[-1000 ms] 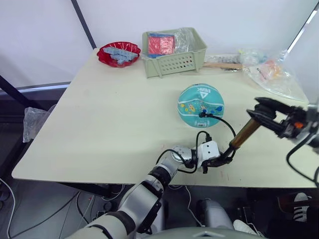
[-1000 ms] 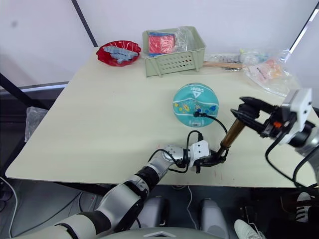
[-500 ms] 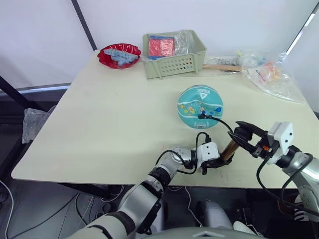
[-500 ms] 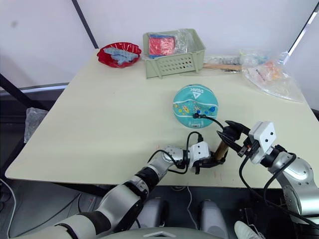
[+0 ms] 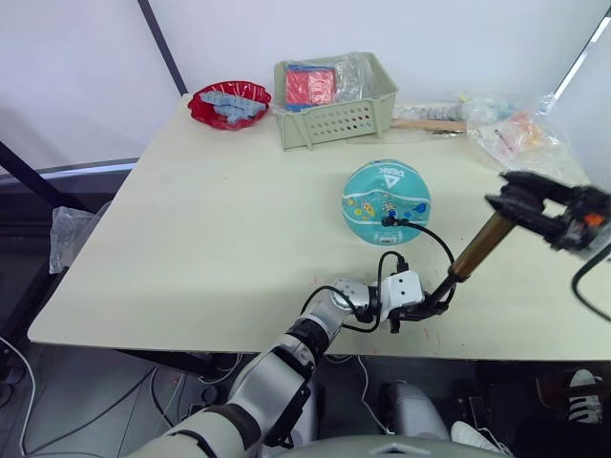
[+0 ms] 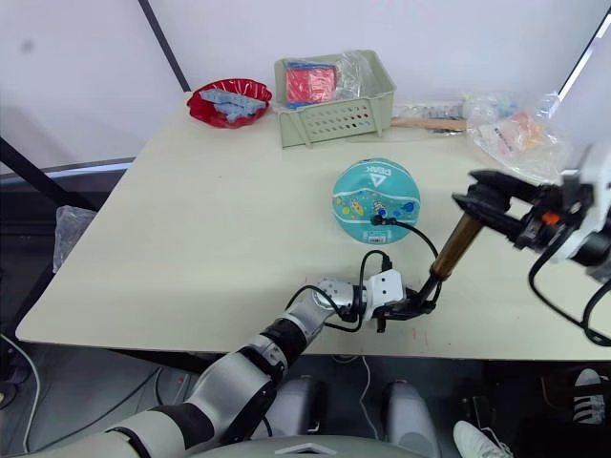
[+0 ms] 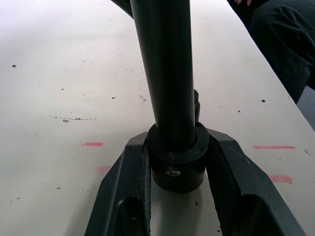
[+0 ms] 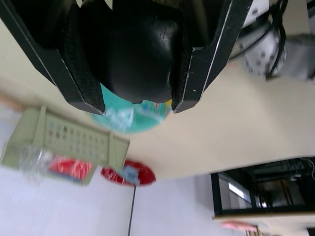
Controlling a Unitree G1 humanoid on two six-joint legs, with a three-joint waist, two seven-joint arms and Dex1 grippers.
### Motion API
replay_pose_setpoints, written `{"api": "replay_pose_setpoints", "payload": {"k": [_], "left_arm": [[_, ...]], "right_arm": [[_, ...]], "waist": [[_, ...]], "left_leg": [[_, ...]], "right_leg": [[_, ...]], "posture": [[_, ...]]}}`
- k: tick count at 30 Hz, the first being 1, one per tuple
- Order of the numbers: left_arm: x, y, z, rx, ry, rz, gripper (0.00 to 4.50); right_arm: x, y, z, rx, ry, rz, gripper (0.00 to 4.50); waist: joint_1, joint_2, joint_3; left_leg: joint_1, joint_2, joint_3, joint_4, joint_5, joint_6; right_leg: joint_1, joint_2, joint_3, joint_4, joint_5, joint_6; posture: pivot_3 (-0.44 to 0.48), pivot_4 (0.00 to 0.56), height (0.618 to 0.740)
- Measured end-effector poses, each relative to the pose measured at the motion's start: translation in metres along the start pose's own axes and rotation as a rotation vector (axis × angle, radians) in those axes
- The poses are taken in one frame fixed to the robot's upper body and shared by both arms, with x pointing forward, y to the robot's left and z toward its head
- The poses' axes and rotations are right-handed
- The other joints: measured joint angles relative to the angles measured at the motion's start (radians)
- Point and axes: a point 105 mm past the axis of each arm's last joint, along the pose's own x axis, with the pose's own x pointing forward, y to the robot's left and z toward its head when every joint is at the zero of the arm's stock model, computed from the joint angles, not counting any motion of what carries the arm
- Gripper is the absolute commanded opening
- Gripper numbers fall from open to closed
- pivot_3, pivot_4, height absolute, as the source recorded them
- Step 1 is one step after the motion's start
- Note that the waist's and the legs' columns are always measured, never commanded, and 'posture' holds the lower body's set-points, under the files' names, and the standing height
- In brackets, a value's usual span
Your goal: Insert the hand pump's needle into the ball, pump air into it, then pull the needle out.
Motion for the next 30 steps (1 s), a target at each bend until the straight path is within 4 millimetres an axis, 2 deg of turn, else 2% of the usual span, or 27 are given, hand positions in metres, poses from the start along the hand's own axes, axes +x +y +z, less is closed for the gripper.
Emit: {"api": "replay_pose_setpoints", "payload": {"k": [5, 8, 14, 17, 20, 24, 27, 30], "left_arm": [[0.000, 0.000, 0.001, 0.003, 0.000, -0.003, 1.08], [0.001, 0.000, 0.000, -0.001, 0.004, -0.008, 1.08], [0.000, 0.000, -0.004, -0.011, 0.017, -0.003, 1.08], [-0.001, -0.001, -0.005, -0.012, 0.020, -0.004, 1.08], [-0.001, -0.001, -0.006, -0.012, 0.025, -0.006, 1.08], [-0.001, -0.001, -0.007, -0.014, 0.029, -0.006, 1.08], [-0.001, -0.001, -0.008, -0.014, 0.030, -0.006, 1.08], [-0.001, -0.001, -0.007, -0.012, 0.027, -0.006, 1.08]], "right_arm": [[0.001, -0.002, 0.005, 0.008, 0.015, 0.005, 1.63], [-0.002, 0.005, -0.002, -0.044, 0.035, 0.003, 1.63], [0.003, 0.025, -0.048, -0.059, 0.065, 0.006, 1.63], [0.004, 0.029, -0.062, -0.056, 0.076, 0.006, 1.63], [0.006, 0.035, -0.093, -0.006, 0.070, -0.045, 1.63], [0.008, 0.044, -0.115, 0.020, 0.083, -0.080, 1.63], [0.007, 0.046, -0.123, 0.019, 0.103, -0.086, 1.63], [0.009, 0.040, -0.118, 0.019, 0.111, -0.077, 1.63]], "waist": [[0.000, 0.000, 0.000], [0.002, -0.001, 0.000], [-0.002, -0.006, -0.006], [-0.002, -0.009, -0.007], [-0.003, -0.012, -0.010], [-0.003, -0.014, -0.011], [-0.003, -0.014, -0.011], [-0.003, -0.012, -0.010]], "left_leg": [[0.000, 0.000, 0.001, 0.000, 0.000, 0.000], [0.000, 0.000, 0.000, 0.000, 0.000, 0.000], [0.003, 0.001, 0.000, 0.000, 0.000, 0.000], [0.003, 0.001, 0.000, 0.000, 0.000, 0.000], [0.004, 0.001, -0.001, 0.000, 0.000, 0.000], [0.006, 0.001, 0.000, -0.001, 0.000, 0.000], [0.008, 0.001, 0.000, -0.002, 0.000, 0.000], [0.009, 0.002, 0.000, -0.002, 0.000, 0.000]], "right_leg": [[0.000, 0.000, 0.001, 0.000, 0.000, 0.000], [0.000, 0.000, 0.000, 0.000, 0.000, 0.001], [0.002, 0.001, 0.000, 0.000, 0.000, 0.001], [0.003, 0.001, -0.001, 0.000, 0.000, 0.001], [0.003, 0.001, 0.000, 0.000, 0.000, 0.001], [0.005, 0.001, -0.001, 0.000, -0.001, 0.000], [0.006, 0.001, 0.000, 0.000, -0.001, 0.000], [0.008, 0.000, 0.000, -0.001, -0.001, 0.000]], "posture": [[0.000, 0.150, 0.740], [0.000, 0.150, 0.740], [0.000, 0.150, 0.740], [0.000, 0.150, 0.740], [0.000, 0.150, 0.740], [0.000, 0.150, 0.740], [0.000, 0.150, 0.740], [0.000, 0.150, 0.740]]}}
